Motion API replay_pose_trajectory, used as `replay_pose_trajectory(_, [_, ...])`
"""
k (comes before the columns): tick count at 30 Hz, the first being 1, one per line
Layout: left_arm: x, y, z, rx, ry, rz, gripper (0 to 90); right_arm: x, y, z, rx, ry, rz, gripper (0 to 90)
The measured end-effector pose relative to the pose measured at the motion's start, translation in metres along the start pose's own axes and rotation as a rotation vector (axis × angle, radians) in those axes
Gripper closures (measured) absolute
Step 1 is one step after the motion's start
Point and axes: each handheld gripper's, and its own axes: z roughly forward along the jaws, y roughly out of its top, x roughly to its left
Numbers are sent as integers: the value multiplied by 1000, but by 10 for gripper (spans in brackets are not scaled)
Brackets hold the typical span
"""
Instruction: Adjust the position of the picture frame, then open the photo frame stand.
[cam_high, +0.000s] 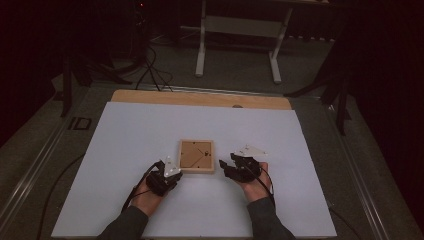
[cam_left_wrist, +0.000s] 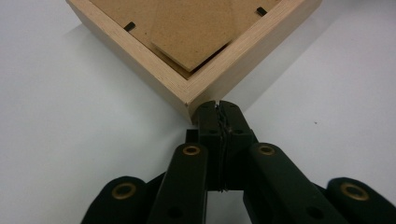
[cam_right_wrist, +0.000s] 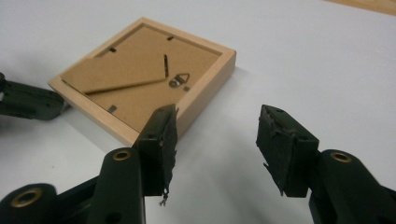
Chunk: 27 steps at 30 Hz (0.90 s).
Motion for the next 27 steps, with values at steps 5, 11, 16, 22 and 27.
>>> replay_pose_trajectory(5, [-3,1,-5,-34,-37,13,816,2,0,2,-5,8,-11,493])
replay_pose_trajectory(11, [-4,3,-11,-74,-63,2,702,7,-1,3,0,22,-40,555])
replay_pose_trajectory(16, [0,3,-17,-109,-49,-23,652,10,-1,4,-4,29,-47,593])
replay_pose_trajectory(22, [7,2,-23,-153,-45,-70,630,13,-1,7,0,37,-56,599])
replay_pose_trajectory(27, [9,1,-27,-179,-37,-85,600,19,-2,9,-6,32,-81,740])
